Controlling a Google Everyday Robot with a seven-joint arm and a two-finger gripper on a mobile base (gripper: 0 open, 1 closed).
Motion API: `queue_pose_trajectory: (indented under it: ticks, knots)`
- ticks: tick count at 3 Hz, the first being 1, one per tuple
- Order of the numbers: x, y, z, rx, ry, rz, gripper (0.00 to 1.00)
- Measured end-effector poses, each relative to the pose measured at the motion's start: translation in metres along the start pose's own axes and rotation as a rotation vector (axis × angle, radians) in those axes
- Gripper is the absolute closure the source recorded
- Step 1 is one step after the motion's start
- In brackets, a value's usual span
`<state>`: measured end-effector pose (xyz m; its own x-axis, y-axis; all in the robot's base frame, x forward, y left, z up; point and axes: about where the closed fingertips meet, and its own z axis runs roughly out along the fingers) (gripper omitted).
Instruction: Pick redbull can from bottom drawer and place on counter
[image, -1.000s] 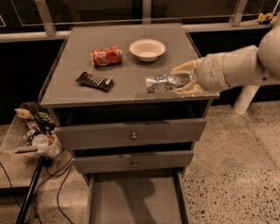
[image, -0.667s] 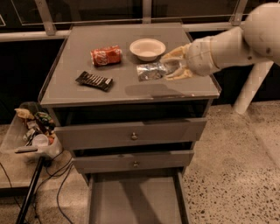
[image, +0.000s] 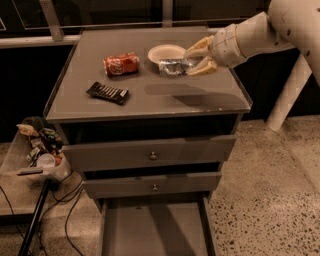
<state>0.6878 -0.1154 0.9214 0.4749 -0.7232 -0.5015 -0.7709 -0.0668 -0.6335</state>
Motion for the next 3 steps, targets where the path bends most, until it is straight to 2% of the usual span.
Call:
queue_pose_trajectory:
  ticks: [1,2,3]
  knots:
    - [0.014,-0.007,-0.024,0.081,0.021,0.132,1.00]
    - [0.036,0.013,-0.031,0.134,0.067,0.230,1.00]
    - [0.049,0.024,-0.027,0.122,0.107,0.264,1.00]
